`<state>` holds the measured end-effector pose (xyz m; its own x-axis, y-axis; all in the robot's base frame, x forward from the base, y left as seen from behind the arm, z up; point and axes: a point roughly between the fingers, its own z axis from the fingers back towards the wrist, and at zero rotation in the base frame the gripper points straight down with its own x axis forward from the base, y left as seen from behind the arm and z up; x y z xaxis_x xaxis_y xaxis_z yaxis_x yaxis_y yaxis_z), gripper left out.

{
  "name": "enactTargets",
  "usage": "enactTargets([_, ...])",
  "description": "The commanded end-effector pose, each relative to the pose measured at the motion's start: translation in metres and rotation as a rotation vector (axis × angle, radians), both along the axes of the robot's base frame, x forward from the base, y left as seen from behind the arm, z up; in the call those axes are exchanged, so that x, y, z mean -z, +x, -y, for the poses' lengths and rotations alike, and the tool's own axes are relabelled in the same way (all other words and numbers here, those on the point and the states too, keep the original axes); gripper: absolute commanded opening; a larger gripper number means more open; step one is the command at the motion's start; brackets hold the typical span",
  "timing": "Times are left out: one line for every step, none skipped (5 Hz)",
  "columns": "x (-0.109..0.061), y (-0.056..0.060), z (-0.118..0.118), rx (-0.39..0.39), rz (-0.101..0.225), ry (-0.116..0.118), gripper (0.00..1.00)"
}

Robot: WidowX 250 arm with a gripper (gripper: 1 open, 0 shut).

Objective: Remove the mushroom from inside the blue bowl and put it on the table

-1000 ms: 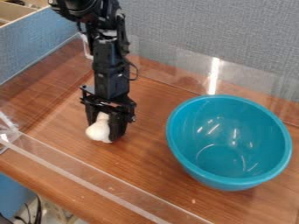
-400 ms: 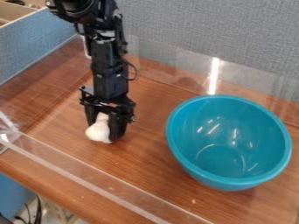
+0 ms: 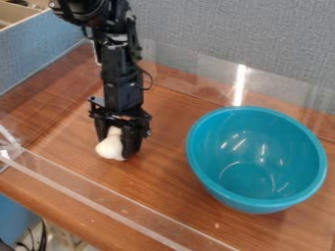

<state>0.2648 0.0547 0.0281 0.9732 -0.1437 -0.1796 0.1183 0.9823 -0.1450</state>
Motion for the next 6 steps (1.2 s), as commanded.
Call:
enactTargets([-0.0171,0.0023,-0.0044,-0.012,0.055,0.01,0.0])
enactTargets([-0.0172,0.001,-0.0033,-0.011,0.053,0.005,0.0])
enactTargets([-0.0179,-0.0003,-0.0025,-0.009,0.053,0.0,0.0])
enactTargets([-0.0188,-0.0014,-0.0017,-0.008,0.053,-0.006,0.0])
enactTargets([-0.019,-0.0021,-0.0011,-0.007,0.053,-0.011,0.0])
enactTargets([-0.0249,-0.0037,-0.0026,-0.017,0.063,-0.016,1.0])
